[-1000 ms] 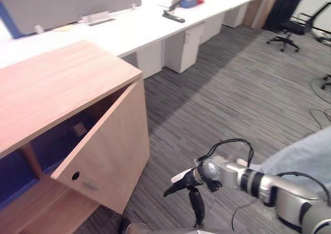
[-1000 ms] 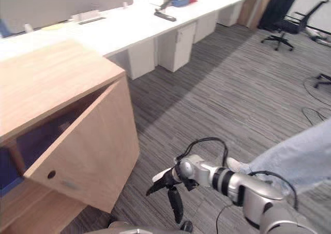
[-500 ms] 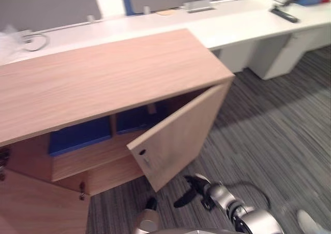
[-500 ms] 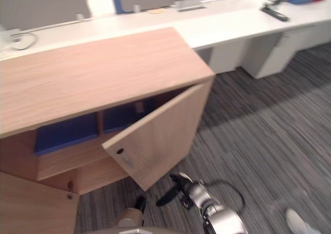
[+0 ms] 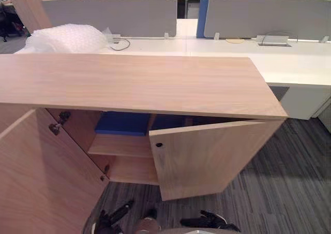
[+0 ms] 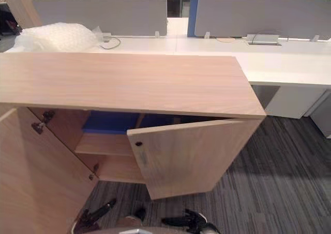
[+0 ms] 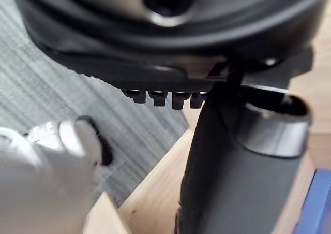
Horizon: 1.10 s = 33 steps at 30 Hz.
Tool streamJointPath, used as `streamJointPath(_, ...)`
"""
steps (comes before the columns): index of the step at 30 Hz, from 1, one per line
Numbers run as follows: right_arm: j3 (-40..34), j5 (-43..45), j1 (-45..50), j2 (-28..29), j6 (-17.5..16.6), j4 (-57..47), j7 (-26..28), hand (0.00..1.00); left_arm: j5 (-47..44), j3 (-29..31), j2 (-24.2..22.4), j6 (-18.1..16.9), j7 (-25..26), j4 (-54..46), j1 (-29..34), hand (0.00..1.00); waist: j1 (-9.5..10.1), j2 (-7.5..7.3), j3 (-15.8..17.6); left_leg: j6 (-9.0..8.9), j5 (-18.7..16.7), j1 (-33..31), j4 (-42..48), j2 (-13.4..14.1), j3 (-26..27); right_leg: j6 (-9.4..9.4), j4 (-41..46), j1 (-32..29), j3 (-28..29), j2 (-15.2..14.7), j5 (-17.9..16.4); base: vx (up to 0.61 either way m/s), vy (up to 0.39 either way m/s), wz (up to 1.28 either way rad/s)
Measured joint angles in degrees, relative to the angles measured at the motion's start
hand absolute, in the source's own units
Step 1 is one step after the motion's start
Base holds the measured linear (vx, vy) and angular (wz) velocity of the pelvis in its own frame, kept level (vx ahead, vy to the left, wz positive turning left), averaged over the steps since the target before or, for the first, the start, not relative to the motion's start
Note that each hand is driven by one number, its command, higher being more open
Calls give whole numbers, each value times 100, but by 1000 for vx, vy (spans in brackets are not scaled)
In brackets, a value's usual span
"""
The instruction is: Walk over to the cabinet, pick up the folder, carry it to the office cabinet, place the folder inside the office cabinet, then close the office cabinet door
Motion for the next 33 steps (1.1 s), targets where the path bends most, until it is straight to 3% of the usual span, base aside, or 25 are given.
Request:
streamJointPath(3,-773,-8,123,-124,-13,-78,-75,100,58,16,1,60,-18,-270,175,100,7,7,46,67,-60,-434,893,499,1580,-34,-155,223,-320,161,-18,22,-95,64)
streamJointPath(6,-1511,-7,152,-165,9,-80,-100,100,100,-57,-21,57,-20,-701,404,100,38,35,201,44,-41,-699,1205,449,1633,-11,-313,285,-443,203,14,88,35,36)
streamJointPath(8,-2047,-5,148,-158,54,-86,-99,100,160,-257,-6,57,-71,-914,424,100,61,163,345,59,180,-931,1268,304,1462,12,-552,383,-682,245,155,95,71,51)
streamJointPath(10,-2138,-9,146,-148,94,-164,-59,100,279,-355,4,59,-159,-1006,405,100,52,242,472,77,413,-992,1393,192,1411,39,-550,455,-814,152,205,5,82,30)
streamJointPath(11,-2158,-12,159,-148,106,-256,-38,100,330,-424,24,79,-181,-1034,459,100,98,322,523,101,-98,-1344,3083,254,1387,35,-454,575,-843,111,198,-2,142,-7)
streamJointPath(12,-2158,-11,198,-145,110,-296,-30,100,367,-435,49,85,-213,-1048,556,100,136,361,473,136,-276,-1450,3925,312,1389,36,-420,594,-793,97,191,42,211,-46)
streamJointPath(13,-2145,-12,240,-90,90,-434,-31,100,450,-431,88,91,-242,-1129,723,100,161,394,444,124,-427,-1476,5013,341,1390,70,-399,601,-656,94,184,83,284,-50)
streamJointPath(14,-2060,-15,296,-67,86,-583,-19,100,514,-448,88,103,-259,-1216,847,100,153,482,343,208,-285,-1352,5100,351,1429,125,-369,499,-585,209,179,69,212,-26)
streamJointPath(15,-2061,-21,289,-62,89,-591,-21,100,544,-469,100,112,-279,-1228,839,100,115,439,328,230,-460,-1354,4997,319,1453,144,-373,438,-614,210,162,111,132,44)
streamJointPath(17,-2006,-107,266,128,117,-380,-25,100,552,-614,192,156,-292,-1223,562,100,-111,-82,241,335,-640,-1188,3834,74,2068,-299,-1042,326,-805,304,386,88,-59,122)
streamJointPath(18,-1975,-149,262,167,119,-344,-24,100,554,-630,146,166,-299,-1264,506,100,-134,-178,220,448,-813,-980,3450,33,2307,-571,-1185,321,-950,345,711,32,-133,92)
streamJointPath(19,-1891,-171,288,51,115,-365,-3,100,552,-876,107,184,-350,-1296,545,100,-80,47,178,824,-1460,-610,3217,377,2851,-432,-1080,337,-1228,431,894,42,-50,53)
streamJointPath(20,-1775,-169,284,-60,89,-409,3,100,564,-1040,122,198,-372,-1308,616,100,-135,283,76,622,-1824,-380,2699,365,2931,-422,-876,275,-1424,557,879,93,37,104)
streamJointPath(21,-1815,-147,285,-115,-32,-336,-48,100,594,-1317,122,190,-342,-1423,516,100,-280,229,27,572,-1789,-22,1380,-213,2496,-480,-249,-67,-1855,282,565,77,46,177)
streamJointPath(22,-1839,-119,312,-99,-16,-309,-67,100,611,-1441,172,162,-330,-1429,336,100,-399,-1,-4,532,-1333,187,473,-620,2253,-670,-192,-285,-1930,121,446,41,-9,210)
streamJointPath(23,-1834,-109,360,-61,-24,-293,-60,100,640,-1535,147,154,-308,-1442,209,100,-439,-20,-37,508,-1114,264,40,-730,2168,-807,-319,-492,-2074,152,429,-8,-119,199)
streamJointPath(24,-1857,-48,372,-114,-73,-327,-68,100,650,-1624,119,130,-297,-1492,142,100,-490,97,49,600,-921,125,114,-701,2138,-832,-519,-657,-2213,239,633,-43,-124,152)
streamJointPath(26,-1835,73,356,-177,-36,-311,-89,100,648,-1773,122,164,-214,-1427,95,100,-531,95,8,603,-667,254,-307,-896,1853,-672,-458,-627,-2283,125,711,2,-80,105)
streamJointPath(29,-1858,79,362,-128,-43,-321,-144,100,624,-1774,131,159,-116,-1463,163,100,-538,146,-15,578,-103,624,-1281,-980,1478,-830,-322,-622,-2453,148,914,99,-80,63)
streamJointPath(33,-2011,80,364,-60,-14,-338,-185,100,614,-1772,150,168,-81,-1466,368,100,-539,98,42,567,21,1045,-1602,-874,1267,-931,313,-529,-2460,80,974,110,-86,27)
